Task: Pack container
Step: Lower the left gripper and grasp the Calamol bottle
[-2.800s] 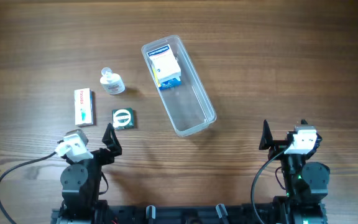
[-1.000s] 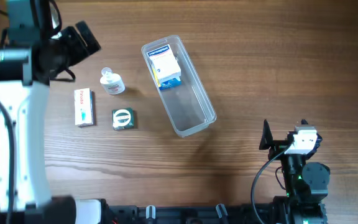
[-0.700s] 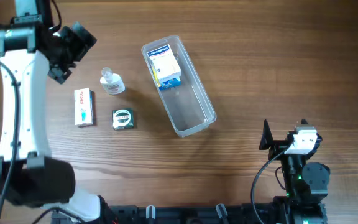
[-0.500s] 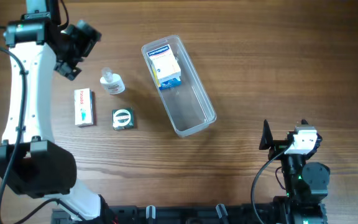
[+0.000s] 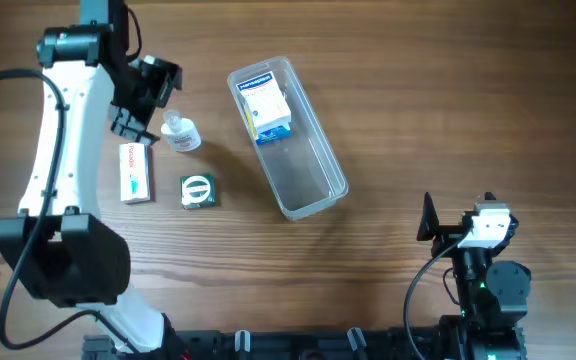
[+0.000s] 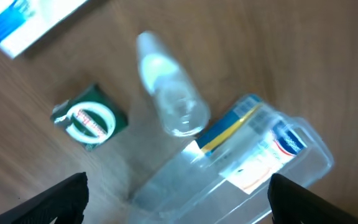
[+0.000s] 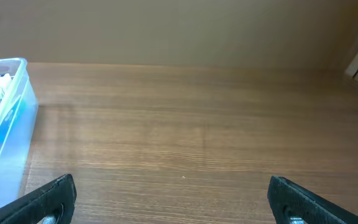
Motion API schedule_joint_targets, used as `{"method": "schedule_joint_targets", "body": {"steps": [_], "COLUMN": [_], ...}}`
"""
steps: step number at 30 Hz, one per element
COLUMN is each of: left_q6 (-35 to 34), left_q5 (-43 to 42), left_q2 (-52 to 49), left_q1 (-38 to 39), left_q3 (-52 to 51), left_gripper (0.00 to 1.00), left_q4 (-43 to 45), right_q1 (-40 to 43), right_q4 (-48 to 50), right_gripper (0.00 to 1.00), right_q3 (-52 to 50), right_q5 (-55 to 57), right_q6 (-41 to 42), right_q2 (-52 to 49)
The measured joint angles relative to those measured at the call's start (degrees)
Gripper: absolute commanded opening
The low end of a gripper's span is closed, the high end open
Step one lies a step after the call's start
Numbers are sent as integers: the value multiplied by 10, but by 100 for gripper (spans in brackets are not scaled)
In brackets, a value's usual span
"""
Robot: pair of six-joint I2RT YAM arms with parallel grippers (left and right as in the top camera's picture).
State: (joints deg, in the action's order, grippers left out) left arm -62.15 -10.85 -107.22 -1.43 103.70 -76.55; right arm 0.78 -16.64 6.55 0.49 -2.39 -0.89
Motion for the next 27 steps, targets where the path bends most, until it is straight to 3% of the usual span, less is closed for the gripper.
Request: {"method": "schedule_joint_targets", "body": {"steps": [18,27], "left_q6": [-174,-209], "left_q5": [8,20], "left_q2": [-77,-85], "left_q1": [11,11], "left_q3": [0,1], "left_gripper": [92,92], "left_q4": [23,24], "right_q1": [0,0], "right_q4": [0,0], "right_gripper": [100,100], "right_q3": [0,0], "right_q5": [0,0], "right_q6": [0,0], "right_q2": [0,0]}}
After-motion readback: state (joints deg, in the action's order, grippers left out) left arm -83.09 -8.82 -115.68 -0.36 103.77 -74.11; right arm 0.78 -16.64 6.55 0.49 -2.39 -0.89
